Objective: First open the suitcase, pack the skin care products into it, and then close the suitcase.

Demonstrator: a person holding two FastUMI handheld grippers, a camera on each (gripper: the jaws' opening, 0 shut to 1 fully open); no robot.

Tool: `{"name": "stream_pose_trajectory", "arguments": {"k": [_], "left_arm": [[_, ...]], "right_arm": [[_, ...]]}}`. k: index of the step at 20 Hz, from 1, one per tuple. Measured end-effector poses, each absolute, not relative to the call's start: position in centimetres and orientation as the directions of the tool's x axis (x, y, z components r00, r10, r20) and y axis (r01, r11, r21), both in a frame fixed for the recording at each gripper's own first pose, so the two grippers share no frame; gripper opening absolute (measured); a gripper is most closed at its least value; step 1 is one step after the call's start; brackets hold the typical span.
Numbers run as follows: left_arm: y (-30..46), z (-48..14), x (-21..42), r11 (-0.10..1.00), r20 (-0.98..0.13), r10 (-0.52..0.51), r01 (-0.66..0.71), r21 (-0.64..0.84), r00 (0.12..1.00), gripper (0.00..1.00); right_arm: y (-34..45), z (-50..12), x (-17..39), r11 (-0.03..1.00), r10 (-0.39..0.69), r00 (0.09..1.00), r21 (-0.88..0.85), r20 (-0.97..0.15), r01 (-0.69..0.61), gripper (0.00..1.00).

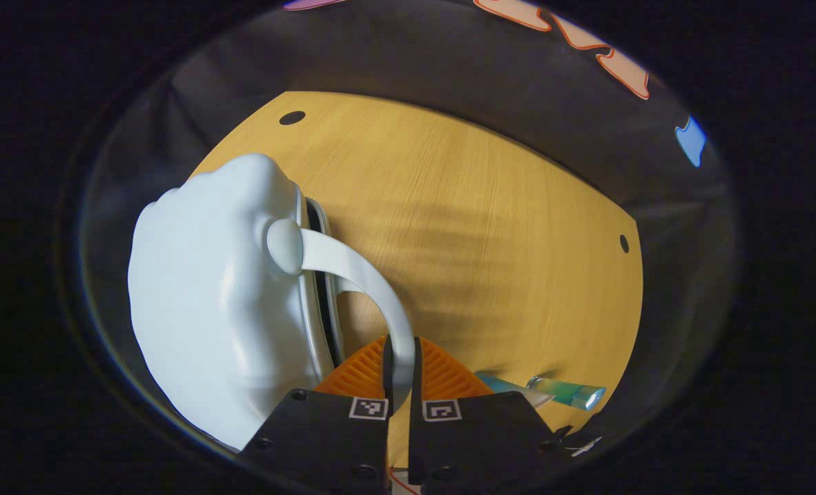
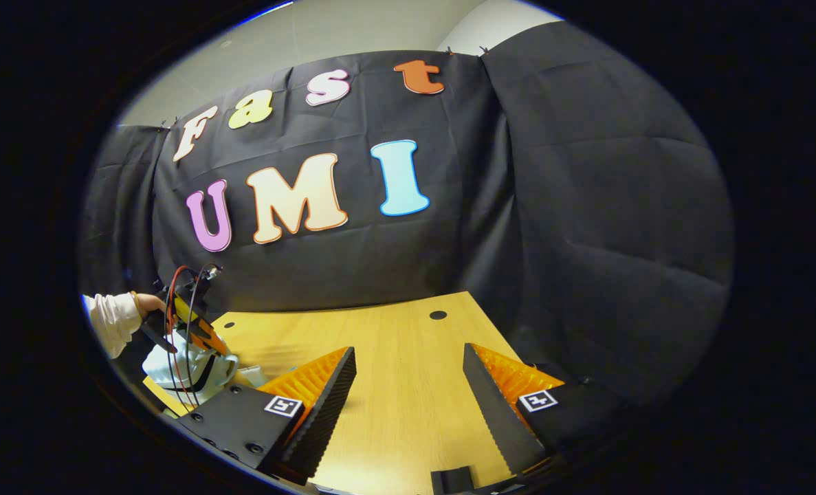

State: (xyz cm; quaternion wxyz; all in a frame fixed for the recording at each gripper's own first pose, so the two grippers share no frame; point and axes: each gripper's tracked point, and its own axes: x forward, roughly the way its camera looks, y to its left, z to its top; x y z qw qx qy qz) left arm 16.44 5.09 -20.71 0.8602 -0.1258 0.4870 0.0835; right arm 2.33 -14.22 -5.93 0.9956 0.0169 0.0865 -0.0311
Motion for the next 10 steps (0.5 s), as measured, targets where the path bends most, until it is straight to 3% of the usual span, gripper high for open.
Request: {"name": "stream_pose_trajectory", "arguments": {"k": [10], "left_arm": [[7.3, -13.0, 14.9, 0.924, -0.709, -0.104, -0.195, -0.327, 0.697, 0.04]], "right_arm": [[-7.1, -4.4, 3.5, 1.0, -0.002, 0.994, 0.022, -0.112, 0.005, 0.98]]}}
